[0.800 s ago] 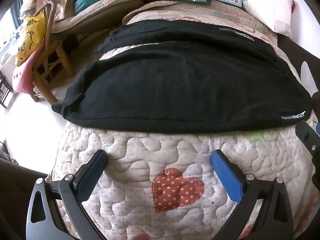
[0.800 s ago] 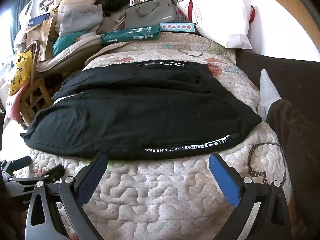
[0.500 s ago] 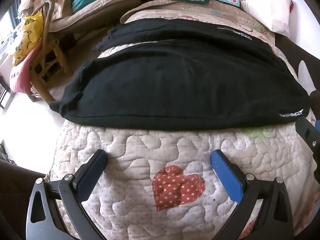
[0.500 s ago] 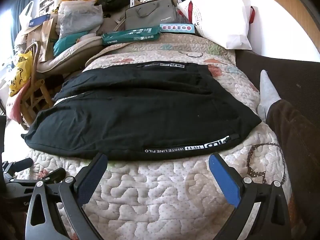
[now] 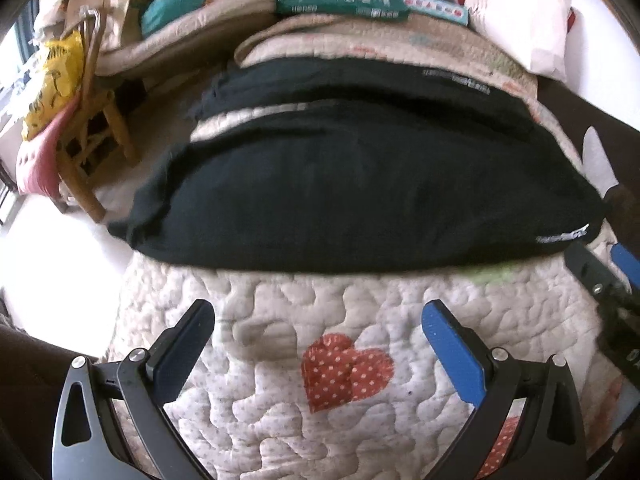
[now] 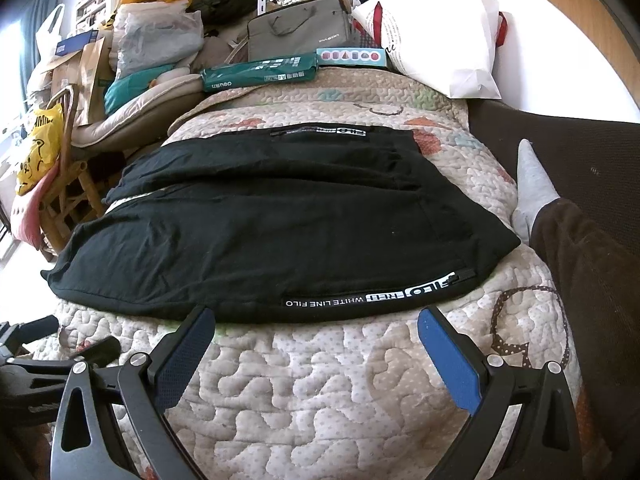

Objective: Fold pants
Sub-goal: 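Move both grippers toward the waistband of the black pants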

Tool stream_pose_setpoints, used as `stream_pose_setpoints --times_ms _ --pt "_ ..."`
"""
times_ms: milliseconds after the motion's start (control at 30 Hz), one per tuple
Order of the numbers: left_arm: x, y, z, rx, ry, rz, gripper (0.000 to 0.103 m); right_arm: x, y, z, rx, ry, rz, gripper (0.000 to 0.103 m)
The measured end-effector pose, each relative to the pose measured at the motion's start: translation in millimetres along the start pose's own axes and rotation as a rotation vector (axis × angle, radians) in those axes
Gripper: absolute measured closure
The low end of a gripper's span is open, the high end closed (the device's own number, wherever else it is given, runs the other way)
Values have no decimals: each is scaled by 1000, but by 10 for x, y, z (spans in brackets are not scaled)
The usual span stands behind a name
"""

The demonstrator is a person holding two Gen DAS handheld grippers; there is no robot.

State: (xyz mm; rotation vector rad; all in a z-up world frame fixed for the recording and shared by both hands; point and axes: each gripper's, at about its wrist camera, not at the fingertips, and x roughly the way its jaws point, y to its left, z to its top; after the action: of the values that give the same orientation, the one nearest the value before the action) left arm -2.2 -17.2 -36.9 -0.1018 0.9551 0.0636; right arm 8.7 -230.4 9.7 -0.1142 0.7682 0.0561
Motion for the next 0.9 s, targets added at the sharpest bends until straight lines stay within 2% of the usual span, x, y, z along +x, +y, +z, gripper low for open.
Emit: stream_pose_setpoints --times_ms 133,333,633,900 --pt "-85 -23 24 16 -48 0 0 6 -3 -5 3 1 2 0" --pt "-74 -5 56 9 -44 -6 0 40 38 13 5 -4 16 0" --pt "-90 22 61 0 -52 -2 0 -41 258 4 -119 -27 19 1" --pt "-106 45 63 -7 -58 -3 0 29 127 10 2 56 142 1"
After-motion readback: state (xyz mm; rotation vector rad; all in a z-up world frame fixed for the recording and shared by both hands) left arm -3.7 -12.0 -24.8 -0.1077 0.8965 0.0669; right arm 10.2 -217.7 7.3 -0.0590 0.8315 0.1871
